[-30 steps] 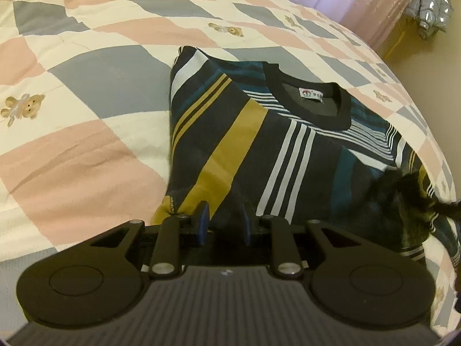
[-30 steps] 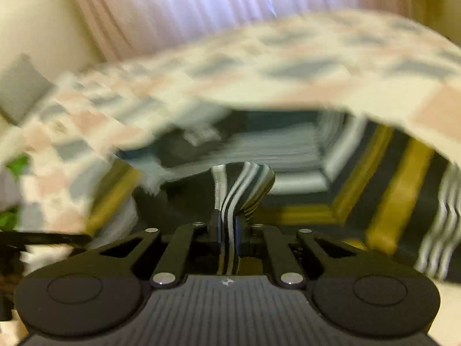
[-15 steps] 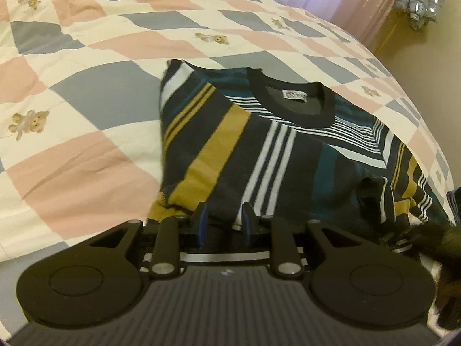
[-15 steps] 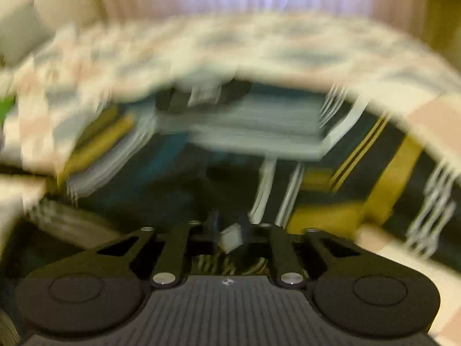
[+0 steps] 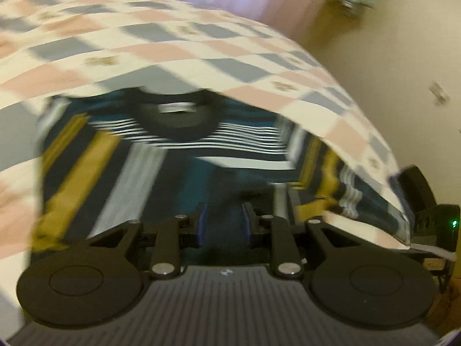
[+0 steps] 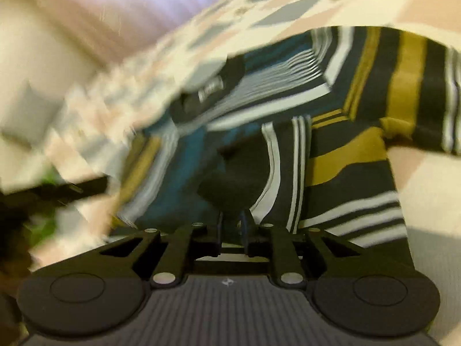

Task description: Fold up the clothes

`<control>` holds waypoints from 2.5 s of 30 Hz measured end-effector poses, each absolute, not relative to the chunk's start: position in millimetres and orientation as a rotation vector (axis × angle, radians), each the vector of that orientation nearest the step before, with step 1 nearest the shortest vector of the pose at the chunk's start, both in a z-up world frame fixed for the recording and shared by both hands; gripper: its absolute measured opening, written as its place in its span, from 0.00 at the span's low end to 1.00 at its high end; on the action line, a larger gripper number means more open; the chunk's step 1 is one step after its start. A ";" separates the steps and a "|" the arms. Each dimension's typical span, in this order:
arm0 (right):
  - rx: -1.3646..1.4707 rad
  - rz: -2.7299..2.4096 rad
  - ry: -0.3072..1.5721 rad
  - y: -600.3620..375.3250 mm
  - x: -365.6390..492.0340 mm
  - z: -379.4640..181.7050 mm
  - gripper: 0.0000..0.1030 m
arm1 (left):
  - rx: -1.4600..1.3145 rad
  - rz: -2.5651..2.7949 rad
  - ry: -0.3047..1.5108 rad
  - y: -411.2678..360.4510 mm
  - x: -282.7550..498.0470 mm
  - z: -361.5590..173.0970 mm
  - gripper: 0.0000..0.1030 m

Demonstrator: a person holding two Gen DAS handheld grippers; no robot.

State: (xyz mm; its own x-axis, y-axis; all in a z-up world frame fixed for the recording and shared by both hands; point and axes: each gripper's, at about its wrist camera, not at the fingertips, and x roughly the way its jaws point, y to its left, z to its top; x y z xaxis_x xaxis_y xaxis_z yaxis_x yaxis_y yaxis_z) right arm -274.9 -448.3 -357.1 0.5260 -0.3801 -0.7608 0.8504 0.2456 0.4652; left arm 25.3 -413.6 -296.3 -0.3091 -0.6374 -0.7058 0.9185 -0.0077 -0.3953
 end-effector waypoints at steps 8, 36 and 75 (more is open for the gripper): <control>1.276 -1.054 0.357 -441.8 -376.4 -360.5 0.22 | 0.575 -1.682 0.946 -460.5 -51.9 -346.9 0.17; 0.909 -1.777 0.015 -466.7 -537.3 -273.2 0.07 | 0.424 -1.364 1.037 -375.9 44.6 -294.4 0.18; 0.429 -1.216 0.975 -452.3 -200.7 -328.0 0.49 | -0.201 -0.975 1.496 -353.8 278.1 -402.9 0.19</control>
State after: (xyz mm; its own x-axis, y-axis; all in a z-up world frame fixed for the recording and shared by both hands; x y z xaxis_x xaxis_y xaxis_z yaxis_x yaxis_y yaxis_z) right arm -200.7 -452.3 -328.0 0.0278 -0.5845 -0.8109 0.9188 0.3345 -0.2096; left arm 278.1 -353.8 -402.9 -0.2090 -0.6429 -0.7369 0.4149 0.6240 -0.6621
